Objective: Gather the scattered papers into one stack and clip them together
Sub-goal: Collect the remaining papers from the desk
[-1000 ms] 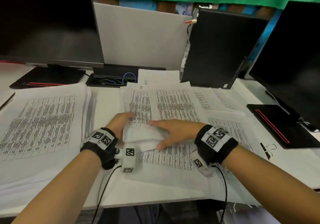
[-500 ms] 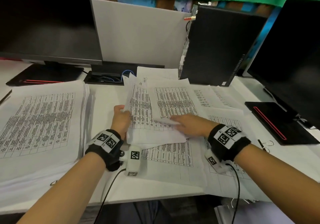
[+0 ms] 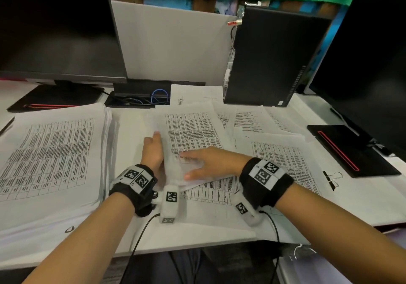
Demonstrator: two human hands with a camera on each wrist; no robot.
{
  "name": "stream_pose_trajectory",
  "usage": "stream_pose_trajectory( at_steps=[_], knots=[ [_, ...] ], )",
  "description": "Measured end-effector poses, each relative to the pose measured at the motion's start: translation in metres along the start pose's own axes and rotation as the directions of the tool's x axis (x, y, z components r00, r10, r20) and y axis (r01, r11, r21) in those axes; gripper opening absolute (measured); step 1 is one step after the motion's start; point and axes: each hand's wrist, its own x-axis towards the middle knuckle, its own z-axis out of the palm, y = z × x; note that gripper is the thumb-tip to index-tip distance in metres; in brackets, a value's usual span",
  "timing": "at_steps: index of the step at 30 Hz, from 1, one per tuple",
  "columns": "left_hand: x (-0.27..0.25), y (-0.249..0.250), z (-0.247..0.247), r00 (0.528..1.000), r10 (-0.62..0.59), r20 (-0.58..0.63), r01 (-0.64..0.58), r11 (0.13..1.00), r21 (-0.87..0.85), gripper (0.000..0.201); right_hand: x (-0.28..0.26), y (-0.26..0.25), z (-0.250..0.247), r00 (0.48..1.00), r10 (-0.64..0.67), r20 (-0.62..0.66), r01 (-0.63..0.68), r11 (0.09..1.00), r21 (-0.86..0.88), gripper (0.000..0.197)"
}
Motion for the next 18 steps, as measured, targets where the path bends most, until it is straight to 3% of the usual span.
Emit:
stream_pose_trajectory(
  at_steps=[2,4,5,7,10,11,12,14,15,17,18],
  knots=[
    [0.0,0.002,0.0,0.999,-0.025,0.025,0.024,0.998,0.053,0.047,-0.007,0.011,-0.008,0.998,0.049,-0.05,-0.048,0.998,0.029,0.066],
    [0.003,0.003,-0.001,0.998,-0.044,0.054,0.039,0.995,0.089,0.074,-0.016,0.022,-0.015,0.984,0.155,-0.091,-0.16,0.985,-0.057,0.045],
    [0.007,0.005,-0.002,0.998,-0.057,0.028,0.054,0.994,0.096,0.079,-0.02,0.026,-0.017,0.973,0.203,-0.11,-0.214,0.972,-0.096,0.036],
    [0.01,0.017,-0.009,0.998,-0.051,-0.042,0.053,0.997,0.049,0.067,-0.027,0.03,-0.02,0.942,0.259,-0.212,-0.291,0.947,-0.137,0.032],
    [0.014,0.035,-0.041,0.988,0.043,-0.146,-0.027,0.993,0.114,0.042,-0.028,0.041,-0.028,0.878,0.299,-0.375,-0.384,0.906,-0.176,0.049],
    [0.014,0.042,-0.051,0.988,0.093,-0.126,-0.06,0.968,0.242,0.037,-0.024,0.047,-0.03,0.872,0.32,-0.37,-0.4,0.902,-0.16,0.061],
    [0.011,0.048,-0.06,0.984,0.121,-0.129,-0.085,0.963,0.257,0.035,-0.017,0.053,-0.031,0.887,0.336,-0.317,-0.393,0.909,-0.136,0.079],
    [0.009,0.059,-0.074,0.998,0.068,-0.006,-0.068,0.995,-0.073,0.034,0.001,0.056,-0.028,0.95,0.294,-0.109,-0.302,0.951,-0.065,0.114],
    [0.012,0.061,-0.076,0.995,0.061,0.077,-0.032,0.942,-0.335,0.029,0.012,0.052,-0.023,0.969,0.248,-0.021,-0.248,0.966,-0.065,0.123],
    [0.016,0.062,-0.079,0.973,-0.035,0.23,0.177,0.752,-0.635,0.022,0.032,0.041,-0.01,0.978,0.205,0.035,-0.2,0.974,-0.111,0.122],
    [0.016,0.061,-0.078,0.966,-0.032,0.255,0.188,0.765,-0.616,0.021,0.039,0.034,-0.005,0.976,0.217,0.015,-0.214,0.97,-0.115,0.114]
  ],
)
